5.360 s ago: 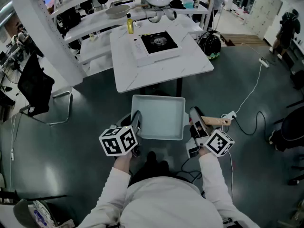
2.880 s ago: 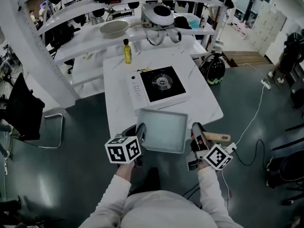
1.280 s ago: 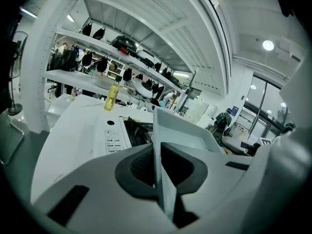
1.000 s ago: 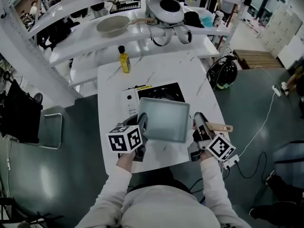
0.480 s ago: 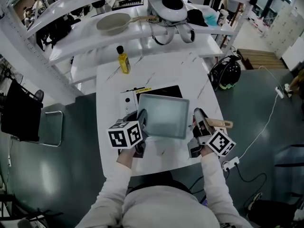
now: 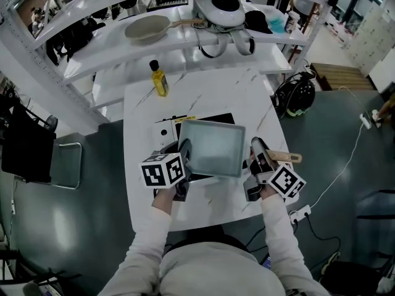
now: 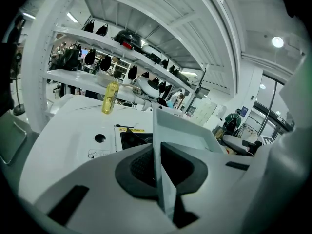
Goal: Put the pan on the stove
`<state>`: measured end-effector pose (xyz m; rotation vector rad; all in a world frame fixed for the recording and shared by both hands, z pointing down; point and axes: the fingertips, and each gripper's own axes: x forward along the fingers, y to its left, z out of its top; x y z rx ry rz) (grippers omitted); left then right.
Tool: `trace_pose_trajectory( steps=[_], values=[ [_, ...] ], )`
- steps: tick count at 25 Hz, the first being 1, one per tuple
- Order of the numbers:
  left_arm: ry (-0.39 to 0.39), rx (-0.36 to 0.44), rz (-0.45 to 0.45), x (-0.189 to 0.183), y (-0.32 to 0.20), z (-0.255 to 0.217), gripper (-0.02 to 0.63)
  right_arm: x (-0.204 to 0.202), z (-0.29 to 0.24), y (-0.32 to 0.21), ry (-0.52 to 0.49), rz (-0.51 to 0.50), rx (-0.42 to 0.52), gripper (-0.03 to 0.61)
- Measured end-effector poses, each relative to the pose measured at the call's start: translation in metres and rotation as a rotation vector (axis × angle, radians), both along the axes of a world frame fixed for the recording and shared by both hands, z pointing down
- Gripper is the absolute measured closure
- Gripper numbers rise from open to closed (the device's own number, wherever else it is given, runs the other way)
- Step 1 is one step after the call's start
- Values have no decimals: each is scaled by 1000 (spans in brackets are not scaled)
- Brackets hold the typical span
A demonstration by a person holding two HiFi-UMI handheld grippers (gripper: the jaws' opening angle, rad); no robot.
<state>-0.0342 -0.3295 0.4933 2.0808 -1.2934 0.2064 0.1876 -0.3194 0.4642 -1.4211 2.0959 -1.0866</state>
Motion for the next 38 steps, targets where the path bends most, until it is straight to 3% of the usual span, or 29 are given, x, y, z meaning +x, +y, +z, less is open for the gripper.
trace_pose_trajectory(
  steps=[33,38],
  values=[
    [-43,-51,-16,0,-26,24,577,-4,27,-31,-45,-49,-81,442],
    [-56,-61,-17,0,-27,25,577,0,29,-31,-14,-46,-95,441]
  ],
)
